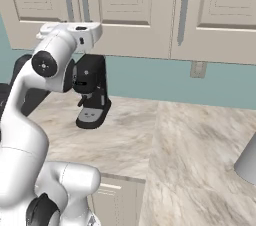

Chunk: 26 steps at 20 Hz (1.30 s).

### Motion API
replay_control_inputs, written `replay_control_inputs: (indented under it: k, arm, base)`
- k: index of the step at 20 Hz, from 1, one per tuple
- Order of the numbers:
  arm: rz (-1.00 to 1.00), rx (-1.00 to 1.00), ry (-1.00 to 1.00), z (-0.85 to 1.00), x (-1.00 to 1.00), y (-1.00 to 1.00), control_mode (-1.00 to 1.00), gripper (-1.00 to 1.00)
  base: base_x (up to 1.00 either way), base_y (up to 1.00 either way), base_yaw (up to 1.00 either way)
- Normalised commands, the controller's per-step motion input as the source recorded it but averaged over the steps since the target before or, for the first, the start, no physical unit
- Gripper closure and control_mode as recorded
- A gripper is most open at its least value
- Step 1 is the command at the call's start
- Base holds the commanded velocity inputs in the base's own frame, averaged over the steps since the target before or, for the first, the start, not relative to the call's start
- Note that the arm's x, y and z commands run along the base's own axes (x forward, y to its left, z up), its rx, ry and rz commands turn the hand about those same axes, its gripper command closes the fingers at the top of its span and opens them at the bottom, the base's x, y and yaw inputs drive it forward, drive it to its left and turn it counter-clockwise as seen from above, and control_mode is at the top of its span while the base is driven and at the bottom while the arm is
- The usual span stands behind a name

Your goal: Open the cabinet, retrieve the rolling pin, and place it next to the meat on the cutting board to prepare for tenderizing.

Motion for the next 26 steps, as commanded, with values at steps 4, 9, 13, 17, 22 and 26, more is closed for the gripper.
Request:
replay_control_inputs:
  k: [4,9,13,17,22,26]
  arm:
    - [0.00,0.00,0.06,0.00,0.39,0.05,-1.00,-1.00]
    - [0.00,0.00,0.07,0.00,0.43,0.07,-1.00,-1.00]
    - [0.00,0.00,0.06,0.00,0.37,0.09,-1.00,-1.00]
    - [0.00,0.00,0.04,0.00,0.27,0.02,-1.00,-1.00]
    - [0.00,0.00,0.05,0.00,0.23,0.00,-1.00,-1.00]
    - [0.00,0.00,0.04,0.00,0.23,0.00,-1.00,-1.00]
  base:
    - [0.00,0.00,0.00]
    - [0.00,0.00,0.00]
    - [0.00,0.00,0.00]
    - [0.00,0.00,0.00]
    - [0.00,0.00,0.00]
    - [0.00,0.00,0.00]
